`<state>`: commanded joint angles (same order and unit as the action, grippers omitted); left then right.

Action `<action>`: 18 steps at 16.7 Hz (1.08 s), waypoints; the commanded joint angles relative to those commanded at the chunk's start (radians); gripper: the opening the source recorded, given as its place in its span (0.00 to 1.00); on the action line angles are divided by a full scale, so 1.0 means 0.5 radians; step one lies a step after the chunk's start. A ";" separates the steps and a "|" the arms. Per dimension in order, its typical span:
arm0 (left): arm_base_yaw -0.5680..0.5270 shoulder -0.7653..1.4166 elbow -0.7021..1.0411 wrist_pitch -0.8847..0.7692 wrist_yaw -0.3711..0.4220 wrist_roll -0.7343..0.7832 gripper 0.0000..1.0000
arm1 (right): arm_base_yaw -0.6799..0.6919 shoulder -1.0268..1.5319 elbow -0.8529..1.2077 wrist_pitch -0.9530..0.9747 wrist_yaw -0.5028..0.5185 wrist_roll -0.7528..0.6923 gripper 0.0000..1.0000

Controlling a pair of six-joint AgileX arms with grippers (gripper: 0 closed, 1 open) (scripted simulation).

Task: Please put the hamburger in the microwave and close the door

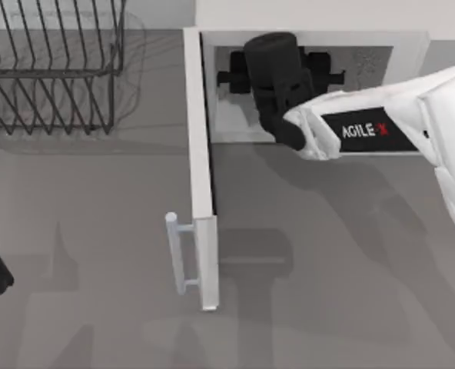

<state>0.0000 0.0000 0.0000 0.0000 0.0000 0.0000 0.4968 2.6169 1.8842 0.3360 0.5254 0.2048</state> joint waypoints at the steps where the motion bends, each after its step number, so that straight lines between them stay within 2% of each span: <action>1: 0.000 0.000 0.000 0.000 0.000 0.000 1.00 | -0.004 0.038 0.066 -0.008 -0.020 -0.005 0.00; 8: 0.000 0.000 0.000 0.000 0.000 0.000 1.00 | -0.010 0.125 0.147 -0.028 -0.060 -0.011 0.00; 18: 0.000 0.000 0.000 0.000 0.000 0.000 1.00 | -0.010 0.125 0.147 -0.028 -0.060 -0.011 0.75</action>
<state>0.0000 0.0000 0.0000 0.0000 0.0000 0.0000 0.4919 2.6793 1.9576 0.3220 0.4954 0.1991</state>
